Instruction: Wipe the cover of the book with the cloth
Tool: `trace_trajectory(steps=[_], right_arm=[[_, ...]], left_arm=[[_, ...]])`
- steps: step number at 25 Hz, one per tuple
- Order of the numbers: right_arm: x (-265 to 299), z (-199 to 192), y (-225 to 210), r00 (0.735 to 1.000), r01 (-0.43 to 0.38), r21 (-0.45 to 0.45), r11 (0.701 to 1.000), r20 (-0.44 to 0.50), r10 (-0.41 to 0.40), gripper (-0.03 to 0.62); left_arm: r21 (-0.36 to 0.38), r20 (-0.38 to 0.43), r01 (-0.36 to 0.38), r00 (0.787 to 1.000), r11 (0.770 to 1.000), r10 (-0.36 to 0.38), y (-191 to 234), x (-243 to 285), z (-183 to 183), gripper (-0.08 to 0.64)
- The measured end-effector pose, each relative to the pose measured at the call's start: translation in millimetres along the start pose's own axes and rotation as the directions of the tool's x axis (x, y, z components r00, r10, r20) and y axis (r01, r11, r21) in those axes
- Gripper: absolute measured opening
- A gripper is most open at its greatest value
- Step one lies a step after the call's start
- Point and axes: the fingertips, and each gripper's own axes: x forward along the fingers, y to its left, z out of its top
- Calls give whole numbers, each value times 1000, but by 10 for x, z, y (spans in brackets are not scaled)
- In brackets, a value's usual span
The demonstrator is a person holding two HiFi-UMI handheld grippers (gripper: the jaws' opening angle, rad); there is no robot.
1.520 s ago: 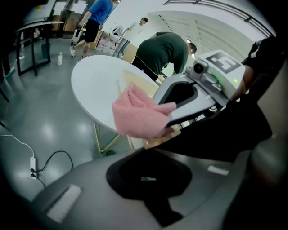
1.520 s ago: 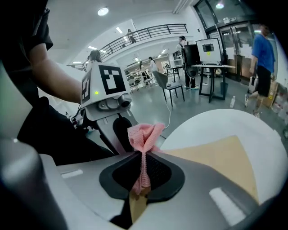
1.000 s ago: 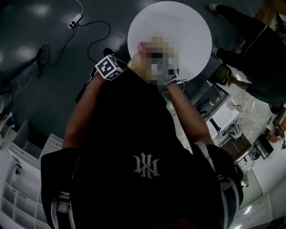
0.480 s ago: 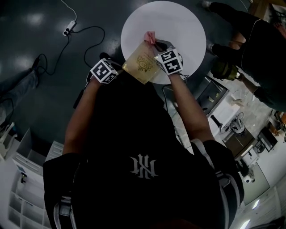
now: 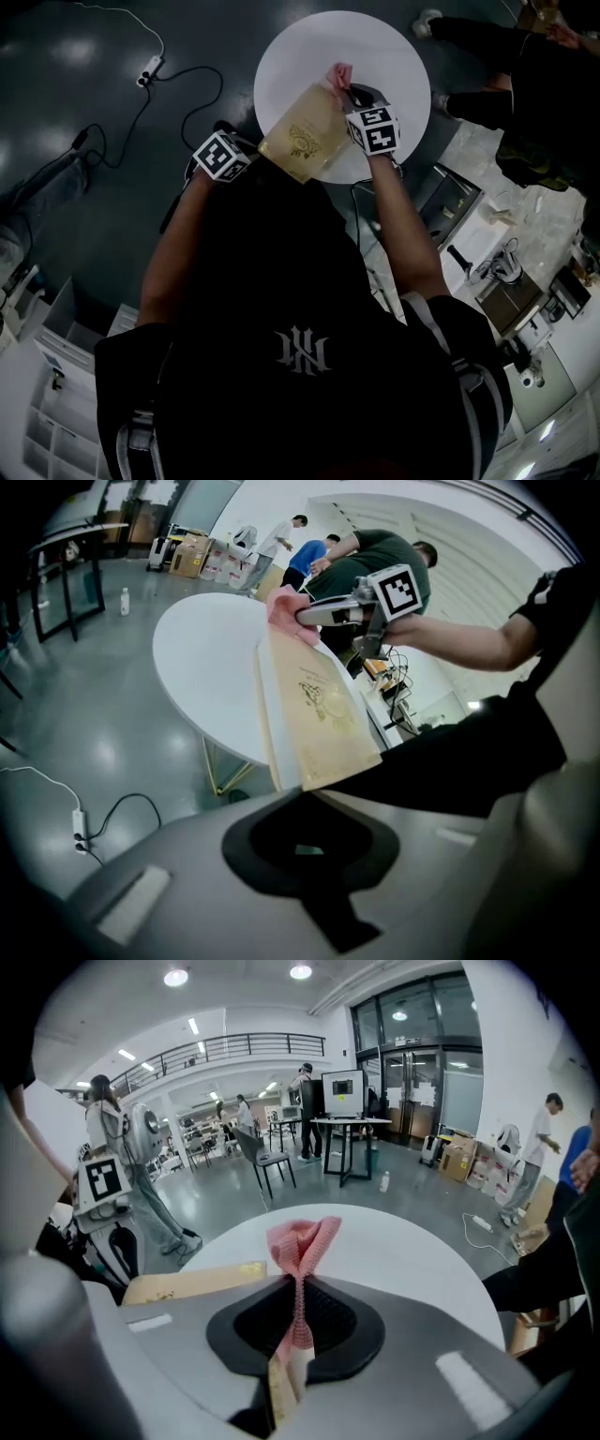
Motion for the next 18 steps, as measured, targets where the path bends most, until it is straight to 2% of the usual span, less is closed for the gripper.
trace_trajectory(steps=[2,4,7,10,14,18], right_arm=[[-121,86,194,997,-50,23,999,52,48,23],[-268,164,576,987,-139,7,990,87,138,23],[-407,150,1275,950,-294,-41,955,102,297,23],[-395,3,1818,910,-403,-73,912,72,407,23],[-233,-401,2170,878,-479,-147,865,-65,475,23],[-99,-614,2163,871,-490,-203,848,-135,472,23]], left_arm=[[2,-6,1,1000,1000,-1,15,3,9,17],[3,-9,-2,1000,1000,2,33,6,23,17],[4,-11,-6,1000,1000,6,70,16,51,17],[1,-14,-2,1000,1000,2,91,25,56,16],[-4,-23,-1,1000,1000,1,100,23,37,17],[-4,-32,-2,1000,1000,2,102,53,39,17]])
